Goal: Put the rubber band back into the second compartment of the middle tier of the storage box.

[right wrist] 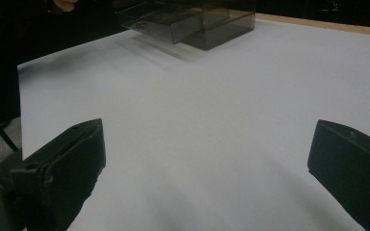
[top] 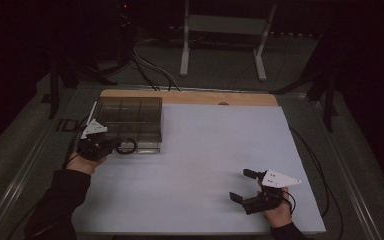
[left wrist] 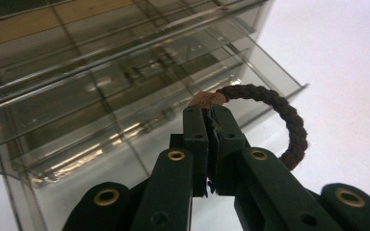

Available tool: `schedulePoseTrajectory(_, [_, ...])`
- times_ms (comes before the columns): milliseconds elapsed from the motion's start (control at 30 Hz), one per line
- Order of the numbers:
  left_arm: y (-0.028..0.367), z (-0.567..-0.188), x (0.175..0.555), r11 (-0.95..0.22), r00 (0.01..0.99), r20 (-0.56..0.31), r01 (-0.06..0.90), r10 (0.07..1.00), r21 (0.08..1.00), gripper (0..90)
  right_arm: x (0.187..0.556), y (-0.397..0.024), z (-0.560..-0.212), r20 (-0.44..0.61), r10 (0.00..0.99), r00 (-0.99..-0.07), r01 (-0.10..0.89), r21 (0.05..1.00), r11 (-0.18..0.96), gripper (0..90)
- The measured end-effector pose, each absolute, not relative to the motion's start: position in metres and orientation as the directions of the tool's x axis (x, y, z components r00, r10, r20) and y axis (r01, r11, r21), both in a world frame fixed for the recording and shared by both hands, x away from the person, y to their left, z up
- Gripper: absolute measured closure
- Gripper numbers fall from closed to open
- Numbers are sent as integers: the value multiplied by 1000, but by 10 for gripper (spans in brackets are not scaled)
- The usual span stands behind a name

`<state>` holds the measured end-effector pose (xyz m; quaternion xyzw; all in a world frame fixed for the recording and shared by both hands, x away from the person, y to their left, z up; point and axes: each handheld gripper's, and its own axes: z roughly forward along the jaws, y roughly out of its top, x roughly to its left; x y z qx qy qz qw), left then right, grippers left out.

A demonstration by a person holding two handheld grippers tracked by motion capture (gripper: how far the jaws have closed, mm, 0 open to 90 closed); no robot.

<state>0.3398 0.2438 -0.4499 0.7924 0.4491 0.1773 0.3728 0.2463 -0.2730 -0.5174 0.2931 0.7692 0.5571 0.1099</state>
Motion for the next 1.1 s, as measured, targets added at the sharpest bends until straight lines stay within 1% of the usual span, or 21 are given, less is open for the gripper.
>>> schedulePoseTrajectory(300, [250,-459,357,-298,512,-67,596,856,746,881,247,-273,-518,162,573,-804,333,920,207,0])
schedulePoseTrajectory(700, [249,-473,376,-324,499,-42,623,866,712,881,246,-273,-518,162,571,-805,331,921,206,0])
schedulePoseTrajectory(1100, [247,-483,383,-361,506,-24,647,862,671,881,247,-273,-518,165,571,-805,335,919,207,0])
